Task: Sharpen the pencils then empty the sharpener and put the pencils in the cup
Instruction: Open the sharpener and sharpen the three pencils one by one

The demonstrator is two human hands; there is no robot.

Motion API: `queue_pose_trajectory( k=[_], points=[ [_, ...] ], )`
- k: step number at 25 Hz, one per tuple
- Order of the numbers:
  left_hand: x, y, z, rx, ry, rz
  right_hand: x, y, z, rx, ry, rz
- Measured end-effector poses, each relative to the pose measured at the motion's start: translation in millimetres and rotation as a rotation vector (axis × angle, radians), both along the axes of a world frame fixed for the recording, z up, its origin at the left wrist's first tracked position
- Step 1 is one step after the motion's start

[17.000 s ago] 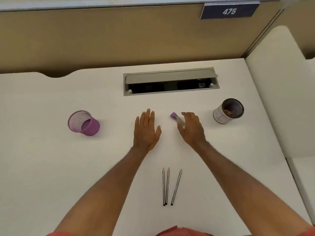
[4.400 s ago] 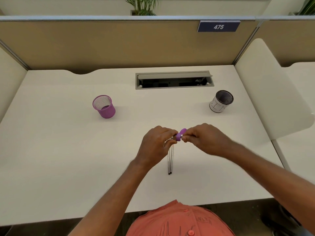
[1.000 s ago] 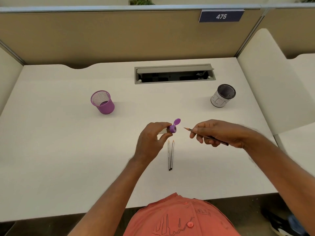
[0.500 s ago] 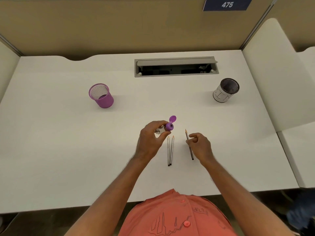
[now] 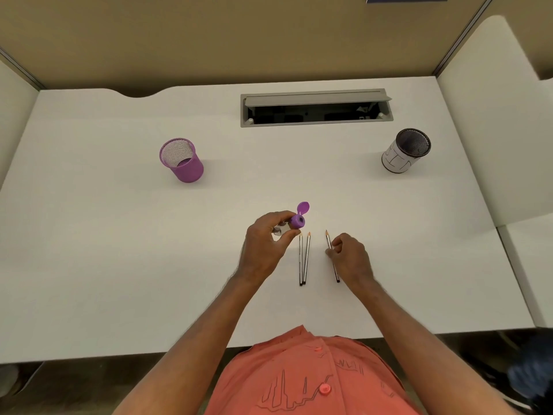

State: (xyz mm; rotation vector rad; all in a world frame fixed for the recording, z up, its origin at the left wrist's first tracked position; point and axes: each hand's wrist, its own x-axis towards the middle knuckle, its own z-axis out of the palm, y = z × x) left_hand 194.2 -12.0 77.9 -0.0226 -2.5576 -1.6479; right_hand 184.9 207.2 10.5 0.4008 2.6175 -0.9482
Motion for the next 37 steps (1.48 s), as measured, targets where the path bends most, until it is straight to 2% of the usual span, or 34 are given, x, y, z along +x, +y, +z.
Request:
queue_pose_trajectory(
  k=[6, 12, 19, 22, 25, 27, 29, 32, 37],
  points=[
    [1, -3, -2, -0.020, 0.006, 0.012, 3, -15, 9, 0.012, 0.091, 0.032],
    [3, -4, -1, -0.038, 0.021, 0.003, -3, -49, 6, 0.117, -0.104, 0.116],
    [3, -6, 0, -0.046, 0.022, -0.003, -13, -49, 21, 0.129, -0.184, 0.119],
    [0, -9, 2, -0.093, 0.036, -0.013, -13, -37, 48, 0.040, -0.070, 0.058],
    [-5, -9, 6, -0.122, 0.043, -0.018, -8, -25, 81, -0.012, 0.234, 0.082],
    [-10, -8, 6, -0.132, 0.039, -0.019, -5, -21, 102, 0.109, 0.478, 0.188],
    [-14, -6, 7, -0.140, 0.040, -0.025, -4, -19, 119, 0.283, 0.643, 0.292],
    [-18, -1, 8, -0.138, 0.048, -0.029, -5, -20, 129, 0.428, 0.717, 0.358],
    [-19, 1, 9, -0.143, 0.052, -0.045, -9, -20, 132, 0.491, 0.766, 0.371]
  ],
)
